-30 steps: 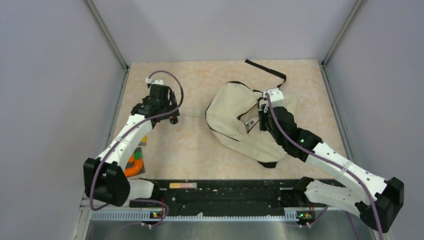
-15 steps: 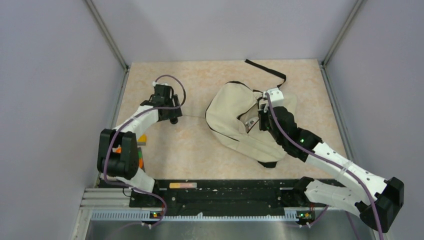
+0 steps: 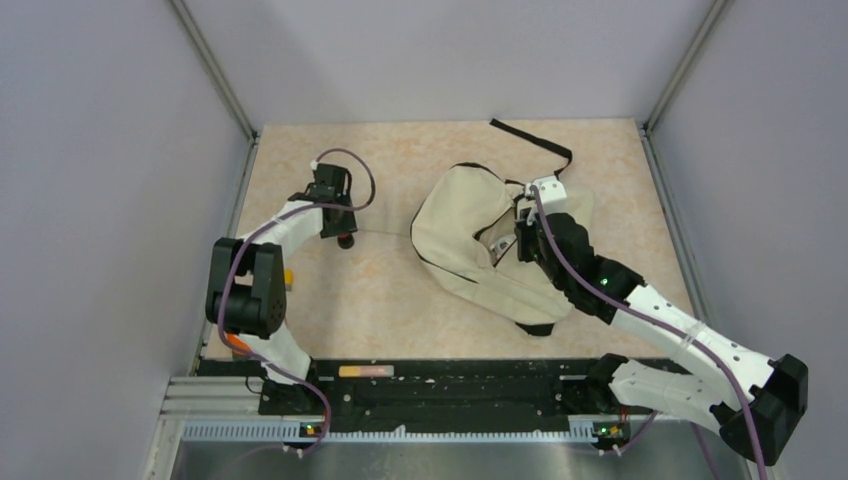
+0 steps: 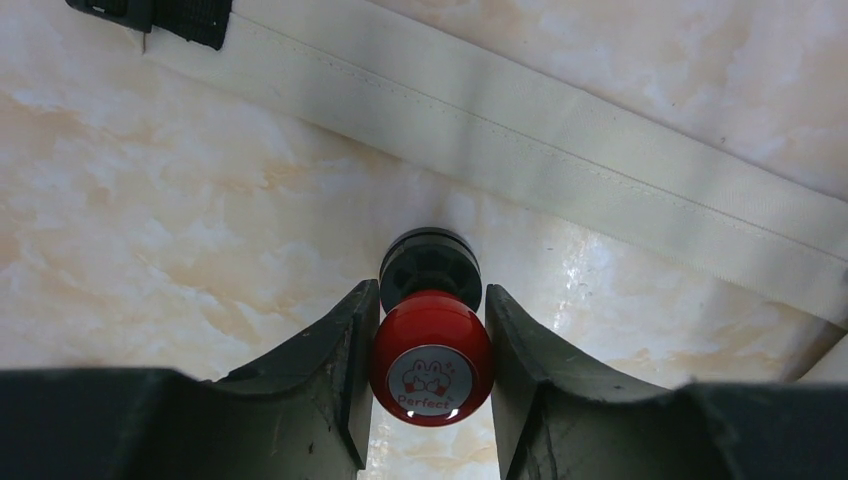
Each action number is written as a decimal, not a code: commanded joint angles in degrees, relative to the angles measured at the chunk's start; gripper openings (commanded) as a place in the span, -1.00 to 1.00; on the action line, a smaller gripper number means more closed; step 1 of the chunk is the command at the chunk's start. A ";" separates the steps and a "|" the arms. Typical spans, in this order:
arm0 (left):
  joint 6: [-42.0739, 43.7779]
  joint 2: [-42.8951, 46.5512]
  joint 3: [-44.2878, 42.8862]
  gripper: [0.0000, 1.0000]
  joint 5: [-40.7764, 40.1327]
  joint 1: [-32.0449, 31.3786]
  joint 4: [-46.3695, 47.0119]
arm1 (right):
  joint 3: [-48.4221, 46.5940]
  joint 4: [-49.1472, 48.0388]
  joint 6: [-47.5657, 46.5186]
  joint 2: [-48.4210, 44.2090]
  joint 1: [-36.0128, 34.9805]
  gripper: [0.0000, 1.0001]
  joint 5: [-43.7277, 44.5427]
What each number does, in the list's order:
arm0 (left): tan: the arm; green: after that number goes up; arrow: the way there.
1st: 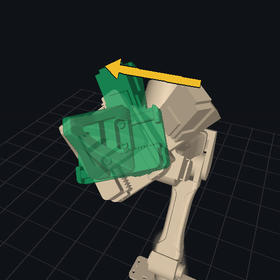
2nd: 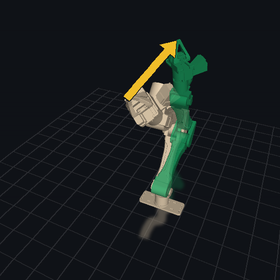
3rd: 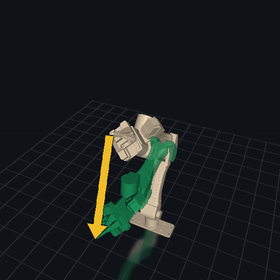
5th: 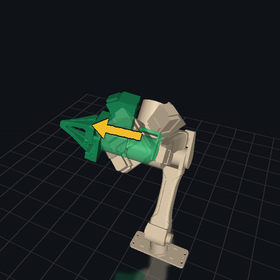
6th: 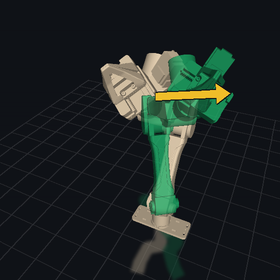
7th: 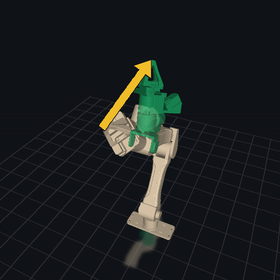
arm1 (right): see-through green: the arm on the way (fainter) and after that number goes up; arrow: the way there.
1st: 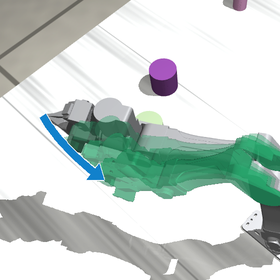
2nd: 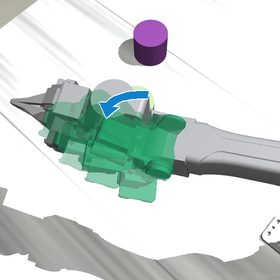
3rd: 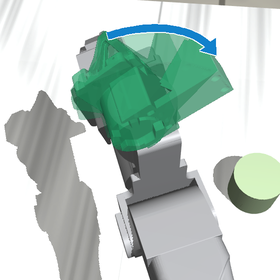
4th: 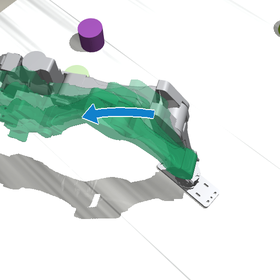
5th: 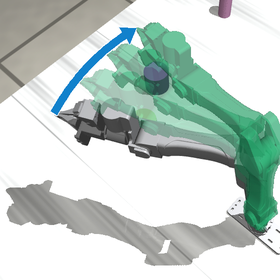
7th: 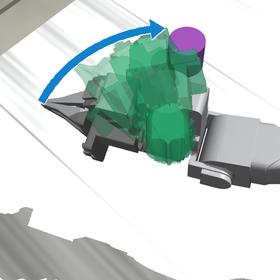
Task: Pack the student bag
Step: Pick up the stationery from the center of the board, then place the stationery in the student bag.
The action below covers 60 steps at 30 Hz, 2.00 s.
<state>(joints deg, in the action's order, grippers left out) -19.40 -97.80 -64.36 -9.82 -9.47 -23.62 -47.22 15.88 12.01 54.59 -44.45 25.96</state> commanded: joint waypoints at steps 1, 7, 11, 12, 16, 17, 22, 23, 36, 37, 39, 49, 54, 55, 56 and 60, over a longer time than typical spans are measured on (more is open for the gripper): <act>0.89 7.52 1.97 -0.60 2.57 -0.20 0.89 | -1.19 -3.89 0.66 -0.81 -0.07 -1.00 -1.48; 0.47 23.30 6.86 -0.62 15.82 -5.43 6.54 | -1.41 -2.52 1.07 -2.22 -0.03 -1.00 -0.85; -2.05 28.25 5.79 -0.62 16.25 -14.74 9.18 | -2.72 0.17 0.66 -2.13 -0.03 -1.00 2.09; -3.01 28.36 5.48 -0.62 17.06 -16.96 10.52 | -3.04 0.95 0.57 -2.03 -0.03 -1.00 2.87; -7.83 25.87 4.99 -0.61 22.81 -23.62 19.21 | -4.11 2.81 0.46 -1.88 -0.03 -1.00 5.55; -8.82 24.43 4.95 -0.61 24.10 -24.72 21.79 | -4.33 3.16 0.47 -1.88 -0.03 -1.00 5.84; -13.29 14.85 2.90 -0.62 30.70 -28.85 34.23 | -5.36 3.71 1.29 -1.84 0.00 -1.00 4.61; -14.04 12.93 2.35 -0.62 31.84 -29.71 37.24 | -5.54 3.76 1.61 -1.77 -0.02 -1.00 4.02; -16.70 -9.60 -7.02 -0.59 38.00 -36.05 51.36 | -6.55 3.70 2.92 -0.31 -0.03 -1.00 2.64; -16.79 -10.88 -7.65 -0.58 38.62 -36.33 51.75 | -6.71 3.64 2.87 -0.21 -0.03 -1.00 2.66; -17.25 -12.64 -8.05 -0.52 38.69 -36.54 52.09 | -6.89 3.63 2.79 -0.02 -0.03 -1.00 2.62; -10.16 -9.93 -7.26 0.52 33.71 -36.58 44.89 | -6.58 3.23 2.71 0.14 -0.03 -1.00 2.99; -7.34 -7.10 -5.46 0.59 31.44 -36.61 43.51 | -6.48 3.26 2.52 0.04 -0.03 -1.00 3.32; -6.60 -5.96 -4.87 0.60 30.26 -36.54 42.86 | -6.52 3.30 2.48 0.00 -0.03 -1.00 3.36; -5.57 -4.12 -4.07 0.60 28.94 -36.49 42.13 | -6.48 3.40 2.39 -0.05 -0.03 -1.00 3.53; -1.28 3.13 -0.43 0.62 22.54 -36.34 37.42 | -6.40 3.68 2.09 -0.70 -0.03 -1.00 4.11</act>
<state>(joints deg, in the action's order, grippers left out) -26.46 -104.03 -67.70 19.77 -46.19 17.74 -49.93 22.35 14.15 55.27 -44.45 28.93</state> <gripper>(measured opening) 0.801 0.006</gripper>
